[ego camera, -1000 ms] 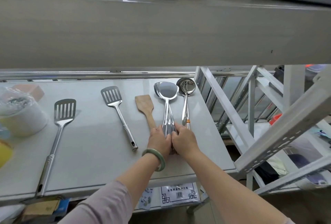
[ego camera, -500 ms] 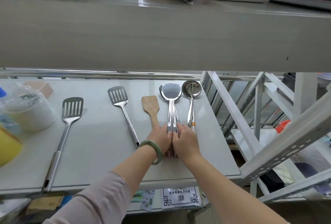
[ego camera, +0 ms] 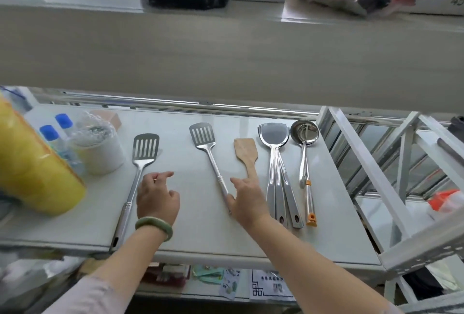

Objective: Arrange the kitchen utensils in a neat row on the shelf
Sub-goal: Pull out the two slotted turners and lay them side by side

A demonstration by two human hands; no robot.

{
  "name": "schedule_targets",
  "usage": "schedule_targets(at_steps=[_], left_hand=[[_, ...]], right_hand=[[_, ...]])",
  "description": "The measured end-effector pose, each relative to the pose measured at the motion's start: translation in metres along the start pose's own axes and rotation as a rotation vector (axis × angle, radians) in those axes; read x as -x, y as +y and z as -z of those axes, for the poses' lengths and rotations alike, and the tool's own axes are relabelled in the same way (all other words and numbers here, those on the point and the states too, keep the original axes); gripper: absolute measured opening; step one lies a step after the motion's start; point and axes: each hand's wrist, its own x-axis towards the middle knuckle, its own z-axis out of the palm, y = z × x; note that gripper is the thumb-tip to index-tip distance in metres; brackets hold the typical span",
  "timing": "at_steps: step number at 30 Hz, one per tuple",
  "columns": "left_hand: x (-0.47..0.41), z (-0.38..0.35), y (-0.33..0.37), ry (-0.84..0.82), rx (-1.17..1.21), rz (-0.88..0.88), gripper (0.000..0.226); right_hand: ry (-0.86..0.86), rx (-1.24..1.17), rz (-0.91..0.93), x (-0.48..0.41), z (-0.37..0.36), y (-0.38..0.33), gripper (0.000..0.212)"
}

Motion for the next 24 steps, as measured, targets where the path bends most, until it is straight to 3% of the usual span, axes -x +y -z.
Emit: schedule_targets(at_steps=[4,10,14,16,18,24], left_hand=[[-0.011,0.030,-0.037,-0.029,-0.052,0.205,0.051],[-0.016,0.050,-0.075,-0.374,-0.089,0.377,0.076],[-0.019,0.048,-0.075,-0.396,-0.096,0.337,0.054],[-0.021,0.046,-0.067,-0.386,-0.030,0.329,0.039],[-0.023,0.043,-0.054,-0.358,0.068,0.319,0.033],[-0.023,0.022,0.005,-0.297,0.366,0.296,0.024]], right_hand=[[-0.060,0.150,-0.092,-0.005,-0.003,-0.009,0.039],[-0.113,0.125,-0.150,-0.012,-0.007,-0.023,0.037],[-0.166,0.013,-0.232,-0.013,-0.011,-0.032,0.036],[-0.193,-0.083,-0.277,-0.013,-0.012,-0.035,0.024],[-0.219,-0.199,-0.300,-0.012,-0.011,-0.039,0.014],[-0.162,-0.454,-0.315,-0.005,0.000,-0.035,0.018]])
